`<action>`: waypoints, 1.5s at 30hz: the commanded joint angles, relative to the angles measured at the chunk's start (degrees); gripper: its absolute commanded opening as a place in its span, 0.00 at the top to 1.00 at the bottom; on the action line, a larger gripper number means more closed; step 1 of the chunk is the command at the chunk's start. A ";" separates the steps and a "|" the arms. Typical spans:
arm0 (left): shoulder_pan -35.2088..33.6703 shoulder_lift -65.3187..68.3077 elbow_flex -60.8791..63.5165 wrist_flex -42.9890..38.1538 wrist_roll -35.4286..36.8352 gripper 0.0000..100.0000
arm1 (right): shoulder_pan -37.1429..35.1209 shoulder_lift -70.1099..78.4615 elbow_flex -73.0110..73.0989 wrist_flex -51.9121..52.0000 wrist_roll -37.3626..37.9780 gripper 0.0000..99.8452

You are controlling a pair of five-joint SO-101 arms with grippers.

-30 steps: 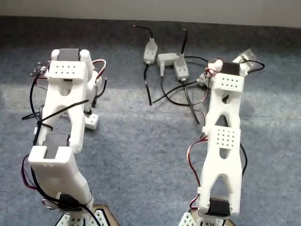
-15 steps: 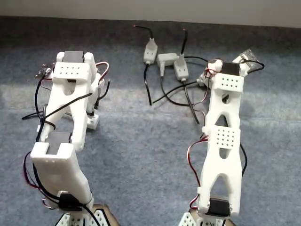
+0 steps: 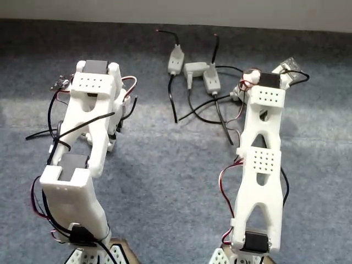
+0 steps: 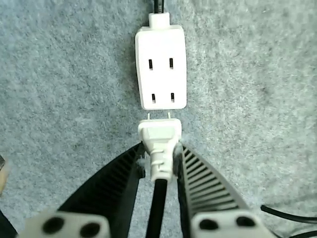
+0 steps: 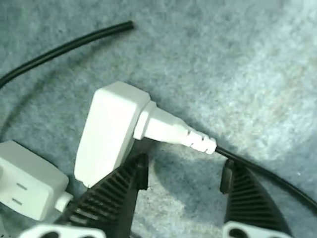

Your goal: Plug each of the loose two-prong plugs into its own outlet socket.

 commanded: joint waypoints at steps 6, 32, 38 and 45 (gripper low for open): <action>-2.24 -0.13 -0.04 0.44 0.44 0.99 | 0.04 0.04 -5.14 -1.71 -0.09 0.76; -2.33 -0.13 3.74 -6.42 0.53 0.99 | 0.04 0.04 -5.14 -1.71 -0.09 0.76; -2.95 -0.13 3.74 -6.15 0.53 0.99 | 0.04 0.04 -5.14 -1.71 -0.09 0.76; -4.53 -0.13 4.70 -5.45 0.53 0.99 | 0.04 0.04 -5.14 -1.71 -0.09 0.76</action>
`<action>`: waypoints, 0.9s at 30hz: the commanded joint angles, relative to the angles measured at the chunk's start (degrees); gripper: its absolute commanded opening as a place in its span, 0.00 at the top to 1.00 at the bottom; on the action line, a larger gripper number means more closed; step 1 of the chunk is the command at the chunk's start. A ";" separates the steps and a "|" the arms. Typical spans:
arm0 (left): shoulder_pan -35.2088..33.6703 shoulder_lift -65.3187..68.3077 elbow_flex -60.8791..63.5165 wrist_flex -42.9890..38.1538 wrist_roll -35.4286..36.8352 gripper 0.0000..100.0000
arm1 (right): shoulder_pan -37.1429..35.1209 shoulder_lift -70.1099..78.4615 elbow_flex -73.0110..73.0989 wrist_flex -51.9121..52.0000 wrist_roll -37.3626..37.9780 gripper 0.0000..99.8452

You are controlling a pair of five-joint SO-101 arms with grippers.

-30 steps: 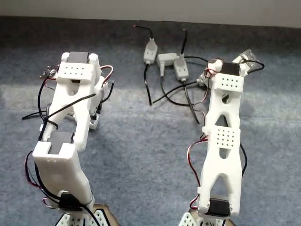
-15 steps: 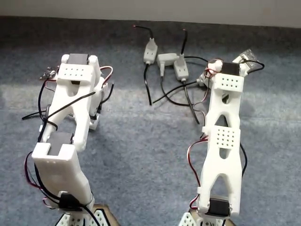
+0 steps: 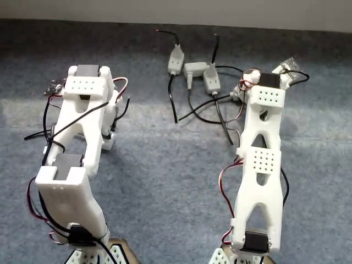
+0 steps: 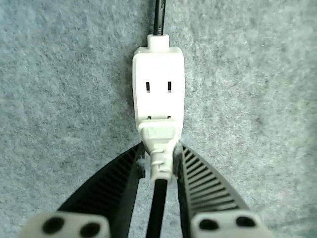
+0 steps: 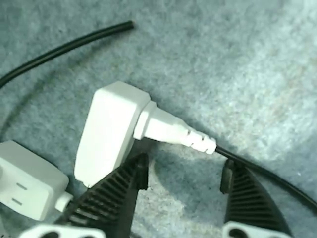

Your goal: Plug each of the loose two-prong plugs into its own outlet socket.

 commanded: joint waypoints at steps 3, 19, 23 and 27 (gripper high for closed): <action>-0.57 -0.48 2.42 1.05 0.53 0.99 | 0.13 0.04 -5.14 -1.71 -0.09 0.76; -1.80 12.18 1.89 -4.13 0.09 0.99 | 0.13 0.04 -5.14 -1.71 -0.09 0.76; -3.03 16.22 -1.89 -2.02 -2.02 0.99 | 0.13 0.04 -5.14 -1.71 -0.09 0.76; -3.21 20.18 -5.14 -1.76 -3.87 0.99 | 0.13 0.04 -5.14 -1.71 -0.09 0.76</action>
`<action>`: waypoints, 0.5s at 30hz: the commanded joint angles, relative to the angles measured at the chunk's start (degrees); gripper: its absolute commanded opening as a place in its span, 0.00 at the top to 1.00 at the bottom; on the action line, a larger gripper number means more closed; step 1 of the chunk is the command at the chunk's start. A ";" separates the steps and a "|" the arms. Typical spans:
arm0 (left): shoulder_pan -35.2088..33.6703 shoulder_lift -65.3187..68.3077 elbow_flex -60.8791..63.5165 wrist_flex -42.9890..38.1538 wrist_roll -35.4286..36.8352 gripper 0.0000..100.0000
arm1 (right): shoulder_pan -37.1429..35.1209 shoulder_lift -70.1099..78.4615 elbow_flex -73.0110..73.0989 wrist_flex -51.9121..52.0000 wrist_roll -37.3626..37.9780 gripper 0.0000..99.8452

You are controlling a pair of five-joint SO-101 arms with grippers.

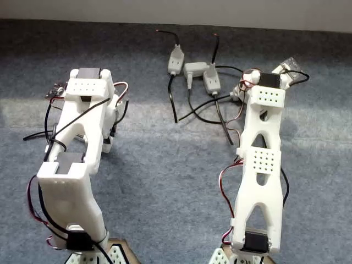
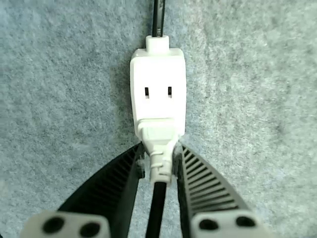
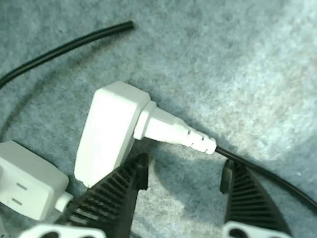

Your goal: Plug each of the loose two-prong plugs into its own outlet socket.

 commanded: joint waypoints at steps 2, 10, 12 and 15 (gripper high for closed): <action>-1.80 7.43 -4.26 -0.44 -2.02 0.99 | 0.13 0.04 -5.14 -1.71 -0.09 0.76; -2.33 12.18 -11.12 5.45 -4.31 0.95 | 0.13 0.04 -5.14 -1.71 -0.09 0.76; -2.33 13.05 -11.91 7.12 -4.48 0.90 | 0.13 0.04 -5.14 -1.71 -0.09 0.76; -2.15 13.76 -12.44 8.62 -4.48 0.81 | 0.13 0.04 -5.14 -1.71 -0.09 0.76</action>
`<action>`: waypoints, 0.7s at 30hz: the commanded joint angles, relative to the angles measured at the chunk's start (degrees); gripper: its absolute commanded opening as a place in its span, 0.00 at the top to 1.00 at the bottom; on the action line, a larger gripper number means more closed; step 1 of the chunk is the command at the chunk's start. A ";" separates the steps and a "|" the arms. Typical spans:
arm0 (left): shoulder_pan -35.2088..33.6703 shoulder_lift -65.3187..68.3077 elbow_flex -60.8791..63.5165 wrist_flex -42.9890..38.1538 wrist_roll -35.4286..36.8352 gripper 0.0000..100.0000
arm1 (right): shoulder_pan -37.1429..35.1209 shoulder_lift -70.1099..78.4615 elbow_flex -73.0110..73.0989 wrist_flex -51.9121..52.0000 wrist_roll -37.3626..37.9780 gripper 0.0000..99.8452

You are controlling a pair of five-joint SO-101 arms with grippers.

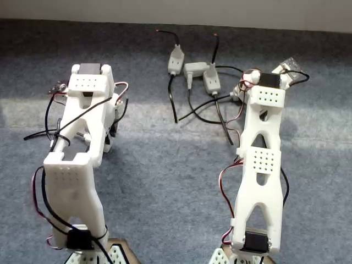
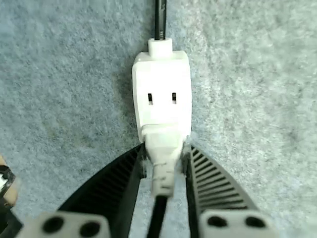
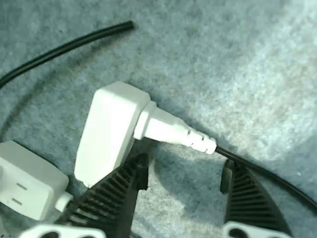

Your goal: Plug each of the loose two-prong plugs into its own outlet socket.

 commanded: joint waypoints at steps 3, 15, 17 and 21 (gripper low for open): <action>-1.54 4.18 -0.31 1.49 -1.05 0.74 | 0.13 0.04 -5.14 -1.71 -0.09 0.76; -2.33 -1.80 -0.22 3.52 -0.88 0.68 | 0.13 0.04 -5.14 -1.71 -0.09 0.76; -3.38 -0.13 -0.31 3.34 -0.79 0.68 | 0.13 0.04 -5.14 -1.71 -0.09 0.76; -5.05 4.35 -0.84 3.08 -0.79 0.68 | 0.13 0.04 -5.14 -1.71 -0.09 0.76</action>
